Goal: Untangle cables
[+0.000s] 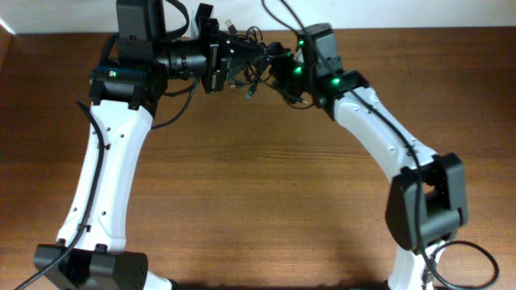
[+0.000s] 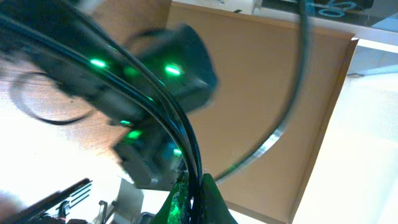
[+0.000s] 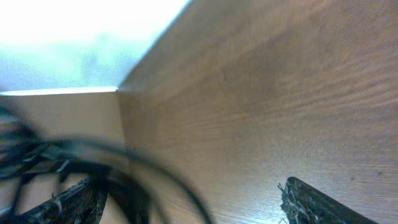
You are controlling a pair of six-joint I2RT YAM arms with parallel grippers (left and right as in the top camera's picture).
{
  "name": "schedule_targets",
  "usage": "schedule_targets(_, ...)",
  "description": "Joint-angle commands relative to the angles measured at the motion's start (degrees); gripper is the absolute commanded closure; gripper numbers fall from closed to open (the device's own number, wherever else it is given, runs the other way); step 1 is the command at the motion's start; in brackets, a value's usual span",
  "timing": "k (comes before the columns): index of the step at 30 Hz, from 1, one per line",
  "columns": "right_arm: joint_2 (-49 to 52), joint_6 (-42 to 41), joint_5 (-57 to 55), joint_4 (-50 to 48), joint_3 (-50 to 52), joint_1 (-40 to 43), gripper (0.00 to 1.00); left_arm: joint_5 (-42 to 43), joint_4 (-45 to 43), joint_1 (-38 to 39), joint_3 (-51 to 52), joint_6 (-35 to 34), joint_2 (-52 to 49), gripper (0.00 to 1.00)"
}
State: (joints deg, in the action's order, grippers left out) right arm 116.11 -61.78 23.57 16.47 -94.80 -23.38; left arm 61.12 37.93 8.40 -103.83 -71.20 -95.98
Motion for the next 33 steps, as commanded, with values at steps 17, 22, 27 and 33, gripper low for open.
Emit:
schedule_targets(17, -7.6, 49.7, -0.1, 41.3, -0.3, 15.0, 0.96, -85.3, 23.9, -5.0, -1.1, 51.9, -0.7, 1.00)
schedule_targets(22, -14.6, 56.6, -0.3, 48.7, -0.3, 18.3, 0.96, -86.0, 24.9, -8.3, -1.1, 54.8, -5.6, 1.00)
schedule_targets(27, -14.6, 56.7, 0.3, 51.9, -0.2, 14.5, 0.96, -56.4, 25.8, -9.1, -1.1, 72.0, -8.8, 1.00)
schedule_targets(33, -14.3, 52.3, -3.3, 51.6, -0.2, 8.0, 0.96, -37.9, 30.1, -8.2, -1.1, 86.6, -8.8, 0.44)
